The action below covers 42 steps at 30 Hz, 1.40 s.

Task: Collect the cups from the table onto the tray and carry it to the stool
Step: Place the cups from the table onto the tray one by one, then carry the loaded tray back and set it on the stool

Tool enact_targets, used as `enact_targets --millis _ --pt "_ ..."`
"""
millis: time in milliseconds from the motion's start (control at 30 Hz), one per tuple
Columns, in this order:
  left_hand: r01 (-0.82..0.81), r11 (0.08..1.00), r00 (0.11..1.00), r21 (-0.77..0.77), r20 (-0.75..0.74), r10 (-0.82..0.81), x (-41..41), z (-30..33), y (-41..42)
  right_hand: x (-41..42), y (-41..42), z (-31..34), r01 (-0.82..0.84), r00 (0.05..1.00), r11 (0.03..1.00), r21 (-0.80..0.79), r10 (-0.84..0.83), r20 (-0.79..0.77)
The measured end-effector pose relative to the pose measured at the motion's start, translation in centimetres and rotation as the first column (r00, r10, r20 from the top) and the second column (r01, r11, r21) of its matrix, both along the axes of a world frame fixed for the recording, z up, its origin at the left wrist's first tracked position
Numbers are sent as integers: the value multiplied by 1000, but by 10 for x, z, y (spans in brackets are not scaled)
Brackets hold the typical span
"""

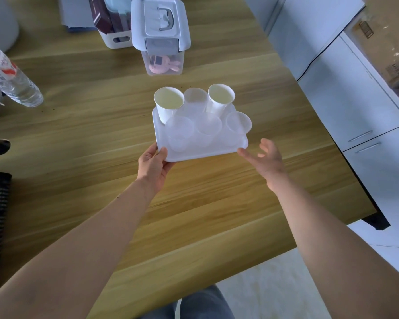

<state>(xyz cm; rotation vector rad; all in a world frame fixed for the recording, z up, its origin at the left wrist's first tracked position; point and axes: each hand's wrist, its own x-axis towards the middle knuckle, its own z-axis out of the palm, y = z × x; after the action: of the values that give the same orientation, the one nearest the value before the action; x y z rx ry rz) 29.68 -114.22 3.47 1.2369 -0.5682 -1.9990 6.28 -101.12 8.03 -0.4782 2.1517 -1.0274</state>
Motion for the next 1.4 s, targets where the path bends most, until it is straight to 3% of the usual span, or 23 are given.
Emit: enact_targets --millis 533,1400 --pt "138 990 990 -32 -5 -138 11 15 14 10 13 0 78 985 996 -41 -70 159" --pt "484 873 874 -57 77 -479 -24 29 94 35 163 10 464 886 881 -95 -460 61"
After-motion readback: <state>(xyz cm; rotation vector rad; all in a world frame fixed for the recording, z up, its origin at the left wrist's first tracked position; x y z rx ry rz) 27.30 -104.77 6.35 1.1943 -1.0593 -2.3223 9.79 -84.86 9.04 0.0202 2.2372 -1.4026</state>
